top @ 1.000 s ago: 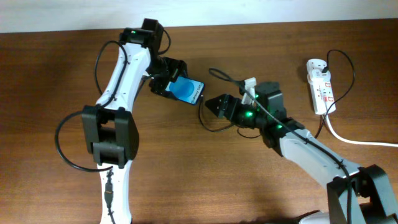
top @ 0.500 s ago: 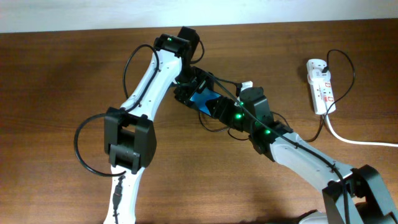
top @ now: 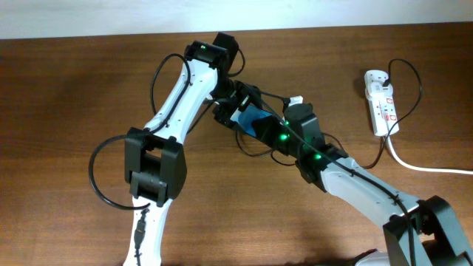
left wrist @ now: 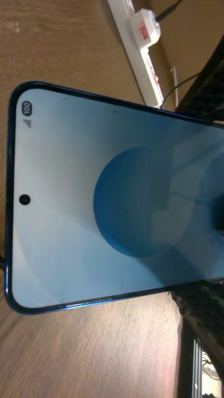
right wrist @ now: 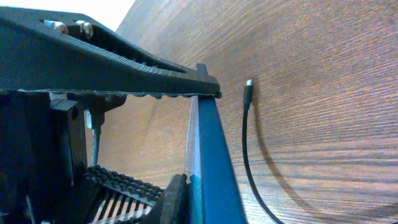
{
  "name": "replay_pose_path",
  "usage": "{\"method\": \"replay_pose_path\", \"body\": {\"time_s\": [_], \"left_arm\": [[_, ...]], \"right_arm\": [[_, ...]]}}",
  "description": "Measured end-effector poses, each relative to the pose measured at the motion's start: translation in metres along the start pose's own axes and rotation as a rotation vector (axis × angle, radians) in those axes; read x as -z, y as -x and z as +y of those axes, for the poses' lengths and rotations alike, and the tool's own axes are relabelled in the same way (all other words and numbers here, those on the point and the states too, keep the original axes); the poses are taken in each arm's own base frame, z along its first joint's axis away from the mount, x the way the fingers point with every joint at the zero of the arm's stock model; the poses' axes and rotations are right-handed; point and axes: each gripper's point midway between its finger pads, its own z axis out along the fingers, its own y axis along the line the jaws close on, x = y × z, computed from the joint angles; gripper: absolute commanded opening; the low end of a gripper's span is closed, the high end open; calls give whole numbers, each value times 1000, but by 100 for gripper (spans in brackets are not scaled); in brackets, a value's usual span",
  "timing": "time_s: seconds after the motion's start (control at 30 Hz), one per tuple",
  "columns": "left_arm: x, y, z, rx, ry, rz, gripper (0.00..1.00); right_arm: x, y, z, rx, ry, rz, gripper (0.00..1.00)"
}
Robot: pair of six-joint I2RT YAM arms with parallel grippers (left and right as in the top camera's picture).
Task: Plug charger to phone and switch on socket
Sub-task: 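Reach the right gripper to the table and grasp the black cable plug, then raise the cable plug with the right gripper toward the phone's bottom port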
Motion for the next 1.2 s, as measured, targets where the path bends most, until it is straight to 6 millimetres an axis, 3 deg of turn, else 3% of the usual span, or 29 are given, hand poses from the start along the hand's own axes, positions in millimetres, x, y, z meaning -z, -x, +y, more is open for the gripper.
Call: {"method": "replay_pose_path", "body": {"time_s": [0.1,0.27,0.37,0.43,0.47,0.83,0.97,1.0,1.13,1.2], "left_arm": [[0,-1,-1,-3,-6,5,3],[0,-1,-1,-3,-6,5,43],[0,0,-1,-2,-6,5,74],[0,0,-1,-2,-6,5,80],[0,0,-1,-2,-7,5,89],[1,11,-12,-94,-40,-52,94],[15,33,-27,-210,-125,-91,91],[21,39,-29,-248,-149,-83,96],[43,62,-27,-307,-214,-68,100],[55,61,-35,-385,-293,-22,100]], "right_arm": [[0,2,-2,-31,-11,-11,4],[0,2,-3,-20,-12,-11,4],[0,2,-2,-16,-11,-11,4],[0,2,-2,-13,-11,-11,4],[0,2,-2,-12,-11,-11,4],[-1,6,-2,9,-11,-29,4],[-2,4,-2,8,-9,-21,4],[0,7,-3,-2,3,-9,4],[12,39,-22,-76,20,-24,4],[26,73,-32,-138,51,-85,4]]}}
